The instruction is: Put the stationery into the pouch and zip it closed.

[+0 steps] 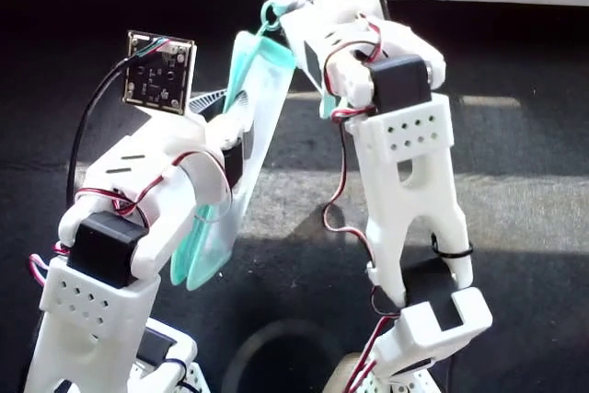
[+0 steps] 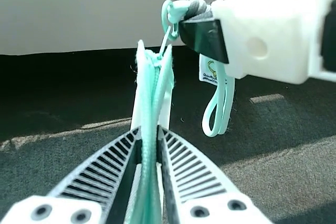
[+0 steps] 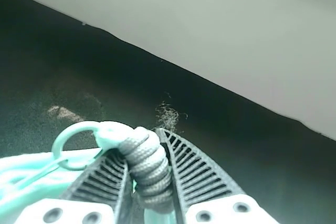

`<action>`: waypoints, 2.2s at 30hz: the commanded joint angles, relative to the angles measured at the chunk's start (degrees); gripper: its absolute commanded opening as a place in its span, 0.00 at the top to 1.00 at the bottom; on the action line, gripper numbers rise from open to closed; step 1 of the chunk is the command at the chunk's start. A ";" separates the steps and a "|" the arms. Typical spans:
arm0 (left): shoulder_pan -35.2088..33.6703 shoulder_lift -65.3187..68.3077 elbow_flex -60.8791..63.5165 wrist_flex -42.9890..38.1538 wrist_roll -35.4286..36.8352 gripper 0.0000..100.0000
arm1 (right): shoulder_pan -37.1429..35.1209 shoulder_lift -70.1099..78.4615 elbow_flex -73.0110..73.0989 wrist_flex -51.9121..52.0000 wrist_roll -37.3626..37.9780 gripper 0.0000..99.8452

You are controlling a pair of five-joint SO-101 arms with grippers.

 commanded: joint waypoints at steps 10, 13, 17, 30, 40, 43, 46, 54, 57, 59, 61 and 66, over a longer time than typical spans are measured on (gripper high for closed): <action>-5.41 -8.57 -1.71 0.35 -0.44 0.99 | 6.29 3.21 -1.98 -1.80 -0.70 1.00; -5.41 -9.10 -1.80 0.35 -0.44 0.99 | 6.29 3.65 -1.54 -1.71 -0.44 1.00; -5.49 -10.59 -1.80 0.35 -0.44 0.99 | 6.37 6.02 0.40 -0.92 -0.53 1.00; -5.93 -15.34 -1.89 0.53 -0.44 0.99 | 7.52 8.31 1.54 -0.57 -0.44 1.00; -9.54 -19.82 -1.89 0.26 -0.44 0.99 | 7.60 14.20 1.45 -0.92 -0.44 1.00; -9.54 -20.97 -1.89 0.18 -0.44 0.99 | 8.84 15.96 1.45 -0.92 -0.70 1.00; -9.54 -21.76 -1.89 0.18 -0.44 0.99 | 10.51 17.19 1.45 -0.92 -0.70 1.00; -9.54 -21.58 -6.37 0.35 -0.44 0.99 | 12.62 18.51 1.45 -0.57 -0.44 1.00; -9.54 -21.49 -6.99 0.35 -0.44 0.99 | 12.35 18.86 1.80 -1.01 -0.44 1.00; -9.54 -21.76 -6.99 0.35 -0.44 0.99 | 12.35 19.30 1.89 -1.01 -0.44 1.00; -9.54 -21.76 -6.99 0.26 -0.44 0.99 | 12.35 21.05 1.71 -0.57 -0.44 1.00; -9.54 -21.67 -6.73 0.26 -0.44 0.99 | 12.26 22.64 1.36 0.66 -0.44 1.00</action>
